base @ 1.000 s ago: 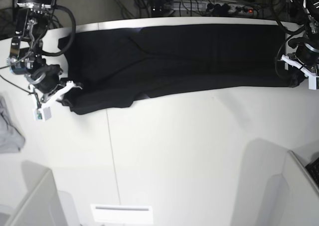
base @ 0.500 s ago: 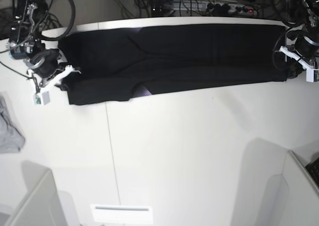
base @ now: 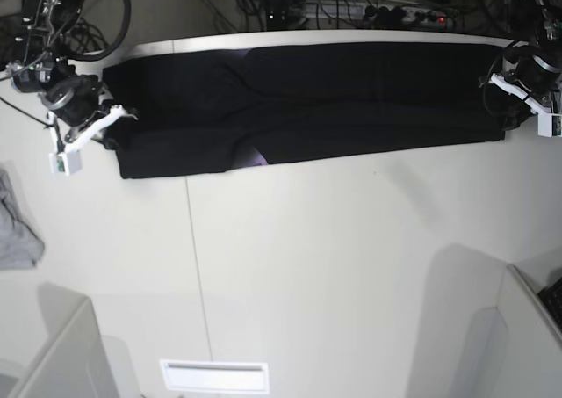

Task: Fold the T-shirt properly
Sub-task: 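Lay the folded hem on the collar edge and release both grippers, then grasp the folded strip's ends with both grippers and pull it straight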

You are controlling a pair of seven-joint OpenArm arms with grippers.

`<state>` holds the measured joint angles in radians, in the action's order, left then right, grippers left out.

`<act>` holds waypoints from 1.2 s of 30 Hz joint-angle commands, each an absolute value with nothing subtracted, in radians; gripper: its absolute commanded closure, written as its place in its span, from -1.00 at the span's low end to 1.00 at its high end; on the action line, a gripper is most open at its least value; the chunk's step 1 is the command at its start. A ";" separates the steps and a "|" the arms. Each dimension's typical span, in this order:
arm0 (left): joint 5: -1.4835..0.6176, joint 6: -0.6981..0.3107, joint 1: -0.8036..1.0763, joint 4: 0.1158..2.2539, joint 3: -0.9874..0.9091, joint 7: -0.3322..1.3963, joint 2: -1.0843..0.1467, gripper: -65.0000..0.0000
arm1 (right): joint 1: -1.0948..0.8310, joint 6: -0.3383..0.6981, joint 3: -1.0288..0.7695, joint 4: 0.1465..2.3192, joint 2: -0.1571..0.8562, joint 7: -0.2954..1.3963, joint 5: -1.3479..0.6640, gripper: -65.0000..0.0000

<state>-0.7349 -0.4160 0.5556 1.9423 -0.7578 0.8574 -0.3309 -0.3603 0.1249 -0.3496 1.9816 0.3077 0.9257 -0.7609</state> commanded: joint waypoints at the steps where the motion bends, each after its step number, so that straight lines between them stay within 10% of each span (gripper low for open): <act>1: -0.745 -0.415 0.573 1.959 -0.769 0.837 -0.349 1.00 | -0.361 0.130 -0.366 2.002 0.323 0.912 -0.780 1.00; 33: -0.745 -0.414 0.650 1.942 -0.768 0.835 -0.358 1.00 | -0.371 0.130 -0.381 1.951 0.321 1.001 -0.779 1.00; 36: -0.745 -0.414 0.648 1.942 -0.768 0.835 -0.358 0.92 | -0.383 0.130 -0.381 1.951 0.321 1.000 -0.779 0.62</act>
